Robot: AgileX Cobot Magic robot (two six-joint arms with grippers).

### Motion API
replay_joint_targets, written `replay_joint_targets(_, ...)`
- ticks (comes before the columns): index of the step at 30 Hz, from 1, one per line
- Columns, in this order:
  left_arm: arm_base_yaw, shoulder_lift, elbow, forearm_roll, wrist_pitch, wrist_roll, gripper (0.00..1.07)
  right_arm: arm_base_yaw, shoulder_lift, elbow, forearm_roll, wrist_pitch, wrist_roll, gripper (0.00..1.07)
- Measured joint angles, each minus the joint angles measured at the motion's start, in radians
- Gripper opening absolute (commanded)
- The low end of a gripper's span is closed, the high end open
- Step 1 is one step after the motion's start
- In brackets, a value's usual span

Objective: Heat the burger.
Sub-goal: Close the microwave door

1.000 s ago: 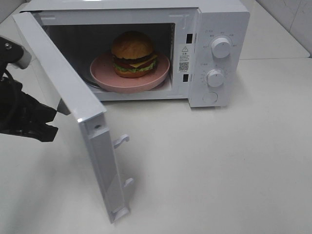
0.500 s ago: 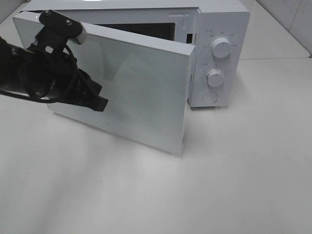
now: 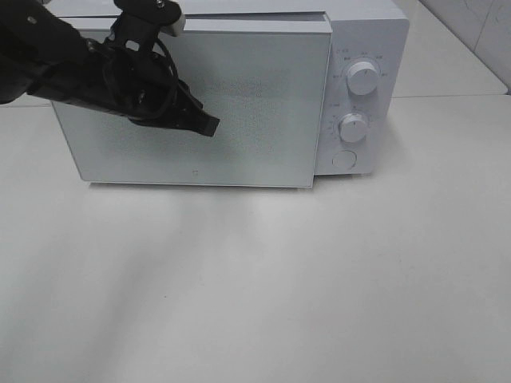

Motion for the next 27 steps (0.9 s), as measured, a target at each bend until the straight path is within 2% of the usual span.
replay_joint_targets(5,-0.001,0.059,-0.084,0.000,0.040,0.000,0.00,0.000,0.000,0.000,0.000,0.000,0.000,0.55)
replay_joint_targets(10,-0.012,0.100,-0.135,-0.028,0.087,-0.029,0.00,0.000,0.000,0.000,0.000,0.000,0.000,0.55)
replay_joint_targets(12,-0.024,0.138,-0.182,-0.049,0.140,-0.050,0.00,0.000,0.000,0.000,0.000,0.000,0.000,0.55)
replay_joint_targets(27,-0.095,0.233,-0.325,-0.056,0.193,-0.061,0.00,0.000,0.000,0.000,0.000,0.001,0.000,0.55)
